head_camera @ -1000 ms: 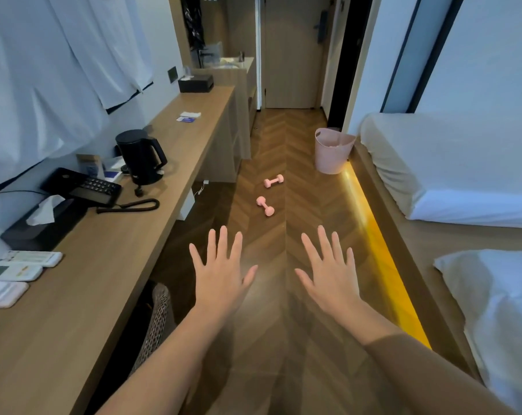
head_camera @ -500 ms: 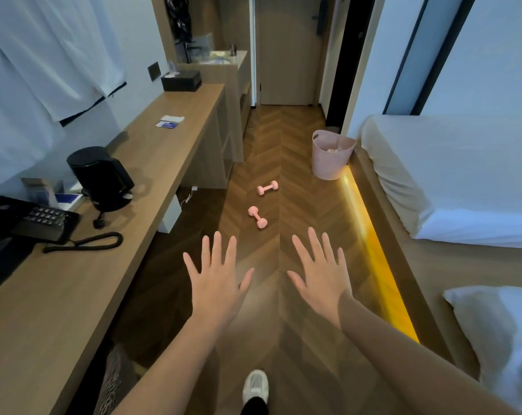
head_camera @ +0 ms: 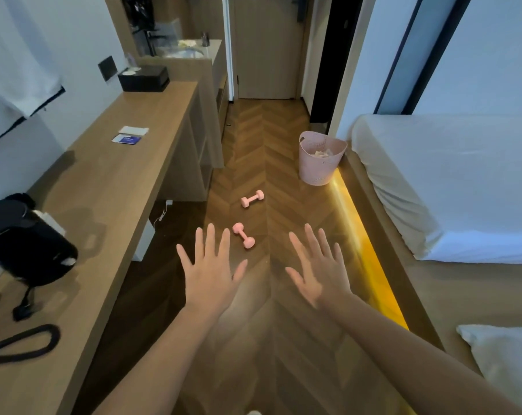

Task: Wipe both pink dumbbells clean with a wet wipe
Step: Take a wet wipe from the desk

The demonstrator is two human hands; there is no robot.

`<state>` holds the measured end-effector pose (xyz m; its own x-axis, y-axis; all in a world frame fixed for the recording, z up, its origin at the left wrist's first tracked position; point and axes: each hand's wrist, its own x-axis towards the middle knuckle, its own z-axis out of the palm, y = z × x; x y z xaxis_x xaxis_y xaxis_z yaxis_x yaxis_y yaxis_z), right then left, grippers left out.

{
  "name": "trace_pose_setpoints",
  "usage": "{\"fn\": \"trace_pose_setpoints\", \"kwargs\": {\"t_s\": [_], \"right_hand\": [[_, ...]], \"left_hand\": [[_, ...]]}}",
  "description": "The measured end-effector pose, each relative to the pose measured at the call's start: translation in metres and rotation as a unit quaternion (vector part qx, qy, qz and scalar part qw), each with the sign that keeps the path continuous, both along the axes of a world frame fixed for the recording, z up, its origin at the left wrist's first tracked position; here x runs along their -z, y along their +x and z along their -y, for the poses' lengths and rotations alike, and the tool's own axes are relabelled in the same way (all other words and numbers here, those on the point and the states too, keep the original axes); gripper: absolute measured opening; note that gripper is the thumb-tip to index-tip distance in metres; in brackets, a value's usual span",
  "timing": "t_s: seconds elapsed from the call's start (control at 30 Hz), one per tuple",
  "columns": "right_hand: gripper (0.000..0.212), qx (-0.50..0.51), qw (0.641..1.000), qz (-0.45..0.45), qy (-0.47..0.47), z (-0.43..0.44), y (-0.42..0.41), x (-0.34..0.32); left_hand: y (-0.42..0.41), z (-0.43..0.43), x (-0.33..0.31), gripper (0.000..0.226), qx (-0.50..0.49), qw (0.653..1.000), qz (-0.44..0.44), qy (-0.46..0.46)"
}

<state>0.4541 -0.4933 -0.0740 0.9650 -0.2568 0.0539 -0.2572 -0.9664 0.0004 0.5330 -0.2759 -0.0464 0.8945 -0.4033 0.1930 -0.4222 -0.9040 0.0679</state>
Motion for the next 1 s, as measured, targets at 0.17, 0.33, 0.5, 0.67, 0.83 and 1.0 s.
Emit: {"fn": "trace_pose_setpoints", "kwargs": {"t_s": [0.17, 0.33, 0.5, 0.67, 0.83, 1.0], "right_hand": [[0.072, 0.002, 1.000, -0.010, -0.003, 0.031, 0.065, 0.007], [0.072, -0.024, 0.999, -0.021, 0.005, 0.069, 0.151, 0.019], [0.071, -0.069, 0.997, -0.033, 0.003, 0.119, 0.245, 0.015], [0.074, -0.125, 0.992, -0.036, 0.007, 0.160, 0.333, 0.006], [0.073, -0.162, 0.986, -0.029, 0.013, 0.170, 0.417, 0.001], [0.071, -0.208, 0.977, -0.043, -0.006, 0.170, 0.512, 0.014]], "left_hand": [[0.060, 0.026, 0.008, 0.078, -0.012, 1.000, -0.019, 0.005], [0.131, 0.061, 0.023, 0.078, -0.038, 0.999, -0.020, -0.002], [0.213, 0.103, 0.029, 0.081, -0.087, 0.996, -0.025, 0.013], [0.288, 0.137, 0.025, 0.080, -0.133, 0.991, -0.032, 0.007], [0.354, 0.147, 0.029, 0.078, -0.175, 0.983, -0.048, 0.007], [0.431, 0.147, 0.045, 0.077, -0.205, 0.977, -0.058, 0.004]]}}
